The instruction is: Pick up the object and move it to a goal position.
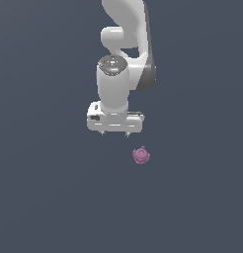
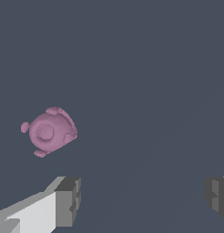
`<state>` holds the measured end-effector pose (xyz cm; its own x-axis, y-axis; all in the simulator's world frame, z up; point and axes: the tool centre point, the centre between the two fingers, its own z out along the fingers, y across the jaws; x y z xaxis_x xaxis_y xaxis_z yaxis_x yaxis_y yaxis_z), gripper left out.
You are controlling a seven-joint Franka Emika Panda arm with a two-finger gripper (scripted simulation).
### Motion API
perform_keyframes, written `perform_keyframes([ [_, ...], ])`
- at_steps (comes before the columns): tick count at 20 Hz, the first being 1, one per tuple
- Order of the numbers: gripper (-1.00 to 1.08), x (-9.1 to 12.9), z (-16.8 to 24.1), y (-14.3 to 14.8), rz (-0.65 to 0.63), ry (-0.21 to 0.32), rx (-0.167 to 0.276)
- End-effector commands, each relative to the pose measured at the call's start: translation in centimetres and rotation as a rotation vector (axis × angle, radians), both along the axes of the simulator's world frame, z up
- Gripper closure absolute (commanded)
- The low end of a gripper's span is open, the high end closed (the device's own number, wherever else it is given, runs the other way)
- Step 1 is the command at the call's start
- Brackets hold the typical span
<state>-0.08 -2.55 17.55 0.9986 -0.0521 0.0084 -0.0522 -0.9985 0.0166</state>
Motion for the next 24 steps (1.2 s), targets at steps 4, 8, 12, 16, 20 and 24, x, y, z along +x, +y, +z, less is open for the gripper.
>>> perform_keyframes([
  [4, -0.92, -0.1, -0.3, 0.4, 0.014, 0.005, -0.003],
  [8, -0.92, -0.3, -1.5, 1.8, 0.063, 0.022, -0.011],
  [12, -0.92, -0.3, -1.7, 2.1, 0.071, 0.024, -0.012],
  [16, -0.92, -0.2, -1.9, 2.3, 0.084, 0.024, -0.012],
  [20, -0.92, 0.3, -2.6, 3.4, 0.134, 0.023, -0.012],
  [24, -0.92, 1.0, -3.8, 5.1, 0.219, 0.022, -0.009],
])
